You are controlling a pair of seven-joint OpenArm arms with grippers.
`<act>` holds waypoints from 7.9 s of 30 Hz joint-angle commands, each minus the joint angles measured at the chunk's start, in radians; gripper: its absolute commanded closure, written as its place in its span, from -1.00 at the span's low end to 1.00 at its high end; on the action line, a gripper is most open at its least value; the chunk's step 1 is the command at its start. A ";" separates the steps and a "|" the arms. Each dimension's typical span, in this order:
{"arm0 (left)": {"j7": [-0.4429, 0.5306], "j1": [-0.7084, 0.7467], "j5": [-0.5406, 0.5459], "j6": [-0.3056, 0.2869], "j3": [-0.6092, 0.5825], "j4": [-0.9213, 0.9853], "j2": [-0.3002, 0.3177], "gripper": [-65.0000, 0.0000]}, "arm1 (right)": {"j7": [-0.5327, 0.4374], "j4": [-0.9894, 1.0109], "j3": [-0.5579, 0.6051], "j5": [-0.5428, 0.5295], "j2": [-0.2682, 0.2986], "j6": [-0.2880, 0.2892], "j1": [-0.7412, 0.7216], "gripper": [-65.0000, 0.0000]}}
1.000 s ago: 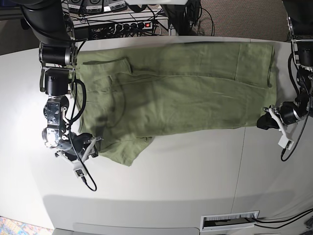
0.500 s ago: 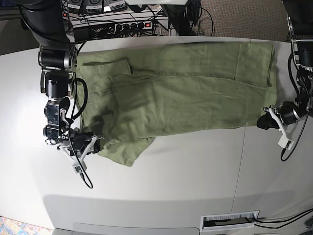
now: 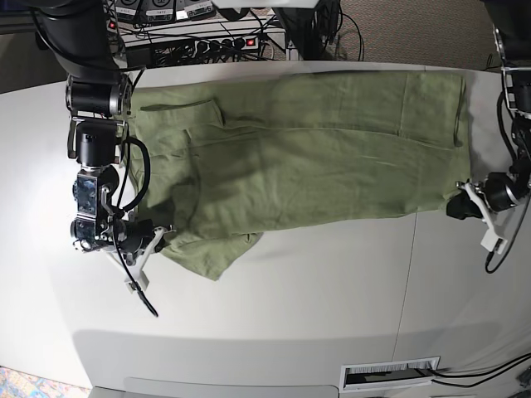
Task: Fold the T-shirt properly
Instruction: 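Move the right gripper along the shirt to the sleeve corner and grasp, then lift the shirt with both grippers, stretching it between them, then carry the held sleeve corner with the right gripper back across the shirt, then lay the held corner down on the shirt with the right gripper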
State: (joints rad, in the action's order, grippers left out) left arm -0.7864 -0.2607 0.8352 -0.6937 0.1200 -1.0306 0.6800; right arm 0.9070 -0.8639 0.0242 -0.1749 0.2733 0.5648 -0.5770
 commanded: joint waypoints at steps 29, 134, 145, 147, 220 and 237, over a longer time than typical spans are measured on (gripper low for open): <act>-0.610 -0.016 0.648 -0.004 0.008 -0.015 0.174 1.00 | 0.481 -0.403 0.001 -0.342 0.028 0.007 -0.012 1.00; -0.610 0.252 0.648 -0.004 0.008 -0.018 0.218 1.00 | 0.489 -0.537 0.001 -1.067 0.401 0.133 0.217 1.00; -0.610 0.252 0.648 -0.004 0.008 -0.018 0.218 1.00 | 0.489 -0.537 0.001 -1.120 0.403 0.133 0.217 1.00; -0.610 0.252 0.648 -0.004 0.008 -0.018 0.218 1.00 | 0.489 -0.537 0.001 -1.133 0.403 0.133 0.222 1.00; -0.610 0.252 0.648 -0.004 0.008 -0.018 0.213 0.56 | 0.489 -0.679 0.288 -0.845 0.103 0.133 0.410 0.95; -0.610 0.224 0.648 -0.004 0.008 -0.018 0.199 0.18 | 0.309 -0.679 0.312 -0.317 0.103 0.133 0.411 0.96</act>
State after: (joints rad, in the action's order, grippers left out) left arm -1.3949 -0.0185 1.4696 -0.7010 0.1192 -1.0370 0.8497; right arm 1.1702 -1.5414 0.3408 -0.5640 0.3622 0.7078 -0.1558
